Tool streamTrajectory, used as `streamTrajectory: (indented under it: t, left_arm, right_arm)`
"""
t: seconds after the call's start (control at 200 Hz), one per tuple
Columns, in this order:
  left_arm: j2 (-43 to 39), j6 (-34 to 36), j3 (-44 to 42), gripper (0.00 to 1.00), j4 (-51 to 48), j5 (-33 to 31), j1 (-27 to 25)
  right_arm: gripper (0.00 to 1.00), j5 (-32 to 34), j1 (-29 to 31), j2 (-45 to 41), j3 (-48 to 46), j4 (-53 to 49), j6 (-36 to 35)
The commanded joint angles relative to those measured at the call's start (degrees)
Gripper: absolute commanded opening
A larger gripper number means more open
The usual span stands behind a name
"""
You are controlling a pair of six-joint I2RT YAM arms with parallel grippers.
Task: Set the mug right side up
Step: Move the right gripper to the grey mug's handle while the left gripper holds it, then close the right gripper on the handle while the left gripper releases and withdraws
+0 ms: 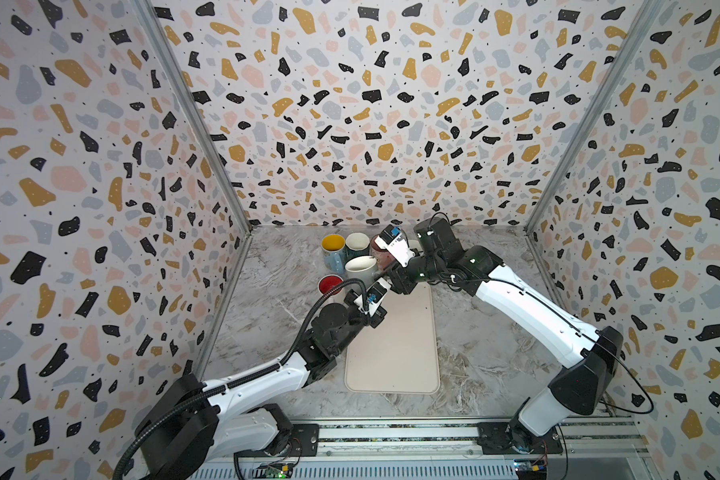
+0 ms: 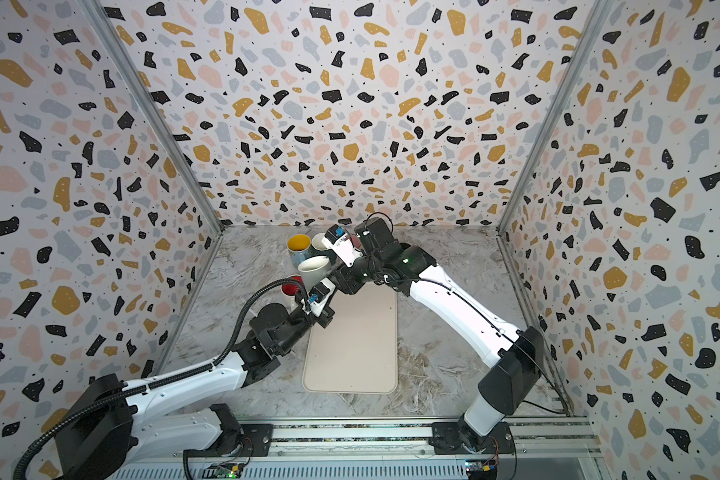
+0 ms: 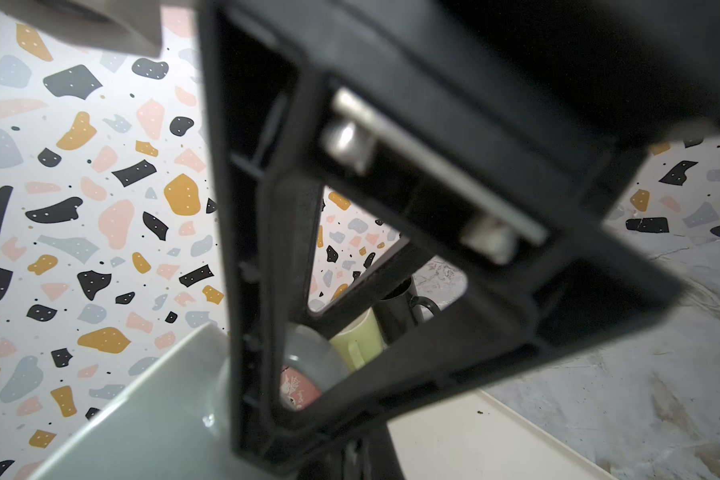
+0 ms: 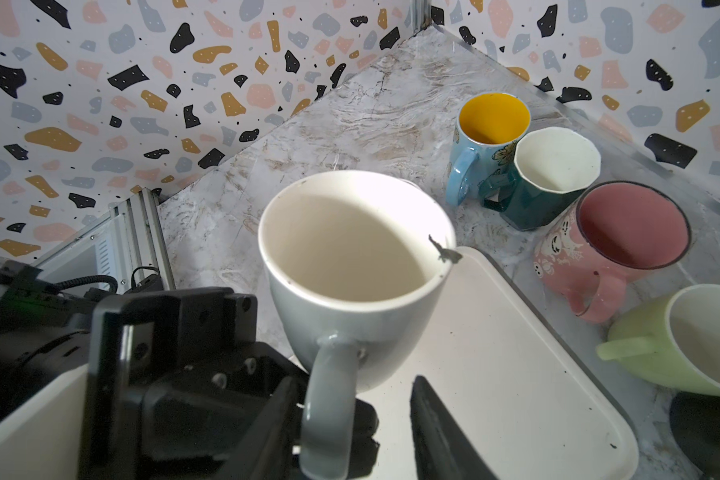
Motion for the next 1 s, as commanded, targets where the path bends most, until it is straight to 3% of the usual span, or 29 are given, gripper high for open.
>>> streamTrajectory:
  t: [0.0,0.175,0.255,0.29,0.571,0.771,0.996]
  left_arm:
    - [-1.74,2.08,0.25,0.00,9.16,-0.52,-0.53]
    - [-2.05,2.99,-0.06,0.00,9.08,-1.25,-1.05]
    - [-2.23,3.43,-0.13,0.00,9.01,-1.67,-1.30]
    - [-2.23,3.61,-0.11,0.00,9.07,-1.89,-1.41]
    - [-2.87,3.67,1.45,0.00,6.49,-6.41,-1.49]
    - [-3.57,2.18,2.69,0.21,2.60,-8.35,-1.51]
    - [-5.23,0.19,3.09,0.32,-2.21,-6.10,-1.53]
  right_arm:
    - [0.43,-1.07,-0.30,0.21,2.09,-0.85,1.42]
    - [0.31,-1.47,-0.66,0.74,2.12,-0.95,2.51]
    - [0.13,-1.90,-0.90,1.19,2.19,-1.26,2.97]
    - [0.00,-1.91,-0.97,1.37,2.23,-1.45,3.24]
    - [0.00,-0.57,-1.17,0.38,0.13,-0.70,4.55]
    - [0.00,0.55,-1.26,-1.40,-2.42,2.79,6.04]
    - [0.00,1.83,-2.85,-4.67,-6.22,7.17,8.43]
